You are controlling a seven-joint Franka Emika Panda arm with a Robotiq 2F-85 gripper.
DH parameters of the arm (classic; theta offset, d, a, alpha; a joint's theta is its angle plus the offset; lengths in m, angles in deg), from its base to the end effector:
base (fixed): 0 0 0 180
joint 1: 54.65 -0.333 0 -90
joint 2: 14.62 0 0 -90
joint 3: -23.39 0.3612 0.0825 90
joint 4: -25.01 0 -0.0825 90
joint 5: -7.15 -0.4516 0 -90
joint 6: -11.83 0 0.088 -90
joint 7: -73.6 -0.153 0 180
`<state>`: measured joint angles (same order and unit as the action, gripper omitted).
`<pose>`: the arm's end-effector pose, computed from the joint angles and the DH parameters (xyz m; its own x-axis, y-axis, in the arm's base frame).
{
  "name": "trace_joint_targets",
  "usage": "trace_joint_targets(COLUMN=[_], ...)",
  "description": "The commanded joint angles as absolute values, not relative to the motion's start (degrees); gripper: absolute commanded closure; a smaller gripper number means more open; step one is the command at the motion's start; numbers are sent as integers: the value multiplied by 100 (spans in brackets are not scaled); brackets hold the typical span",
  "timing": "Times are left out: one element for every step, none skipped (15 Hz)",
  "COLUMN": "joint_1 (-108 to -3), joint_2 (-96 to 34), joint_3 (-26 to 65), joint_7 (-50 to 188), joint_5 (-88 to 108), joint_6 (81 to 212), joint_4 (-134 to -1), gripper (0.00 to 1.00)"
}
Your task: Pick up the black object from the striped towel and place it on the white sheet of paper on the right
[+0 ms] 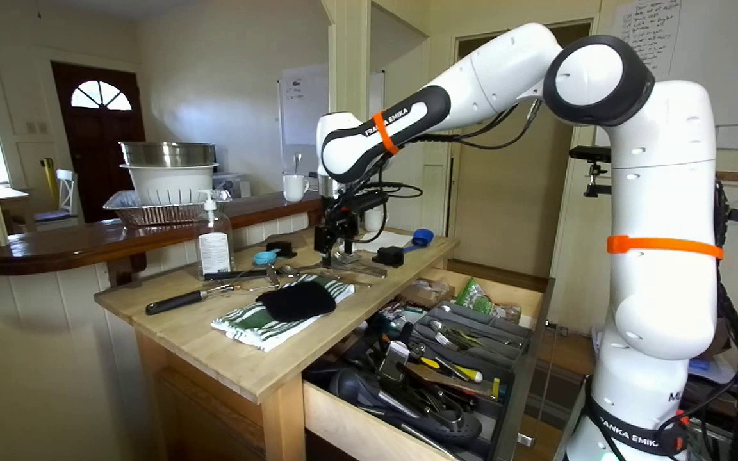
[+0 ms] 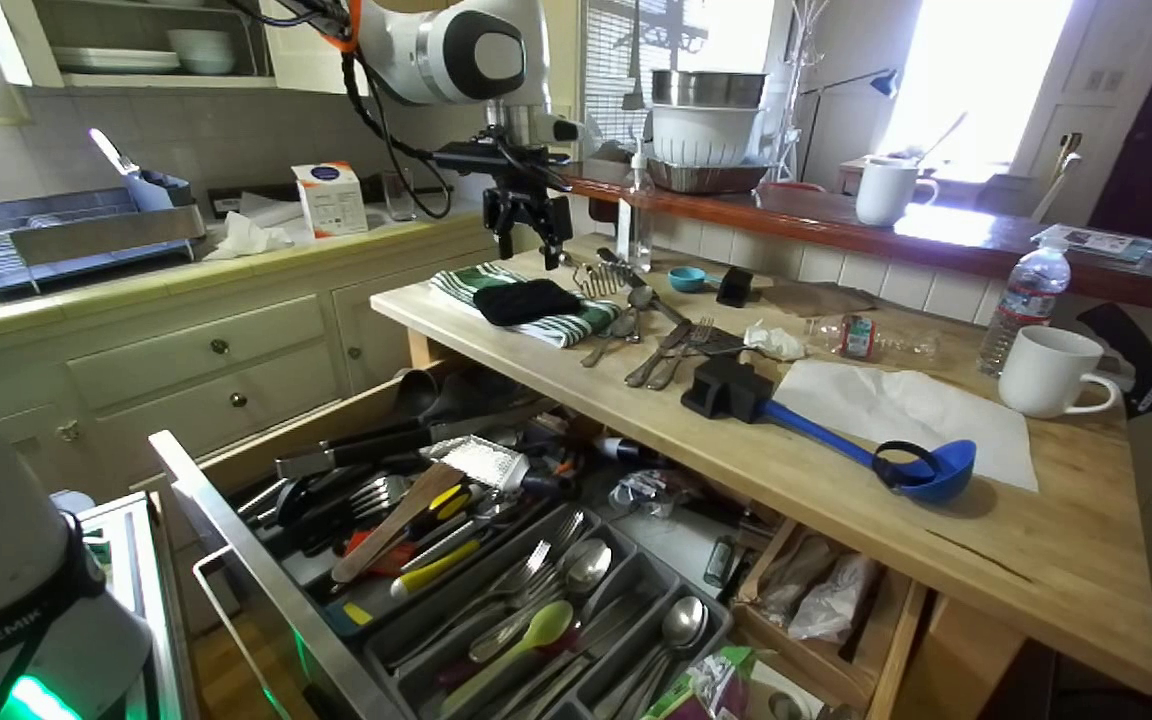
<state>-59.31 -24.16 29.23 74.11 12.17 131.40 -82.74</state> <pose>0.6650 0.1133 0.3932 0.9722 0.2310 0.0391 0.2284 -0.9716 0.0613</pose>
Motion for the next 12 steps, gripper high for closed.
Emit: trace_joint_targets(joint_1=[-6056, -6079, -6085, -6085, -6075, -6074, -6073, -6069, -6055, -6053, -6042, -6034], joint_2=[-2976, -3071, -3163, -3250, -3332, -3394, -3461, -3534, -3595, -3628, -3664, -3705], joint_3=[2996, 3011, 3025, 3031, 3044, 3057, 3063, 3064, 3079, 3091, 3105, 3116], joint_7=[7802, 7881, 7982, 8065, 8156, 8265, 8386, 8477, 8559, 8644, 8742, 8828], joint_5=[1205, 1223, 1218, 1210, 1167, 1172, 1210, 1223, 1173, 1172, 1163, 1153], joint_6=[13416, 13516, 13636, 13717, 13805, 13907, 14051, 14197, 14244, 14296, 14336, 14350], joint_4=[-7859, -7825, -7792, -7757, -7735, -7734, -7747, -7742, -7726, -7743, -7751, -7744], gripper=[0, 0, 0, 0, 0, 0, 0, 0, 0, 0, 0, 8])
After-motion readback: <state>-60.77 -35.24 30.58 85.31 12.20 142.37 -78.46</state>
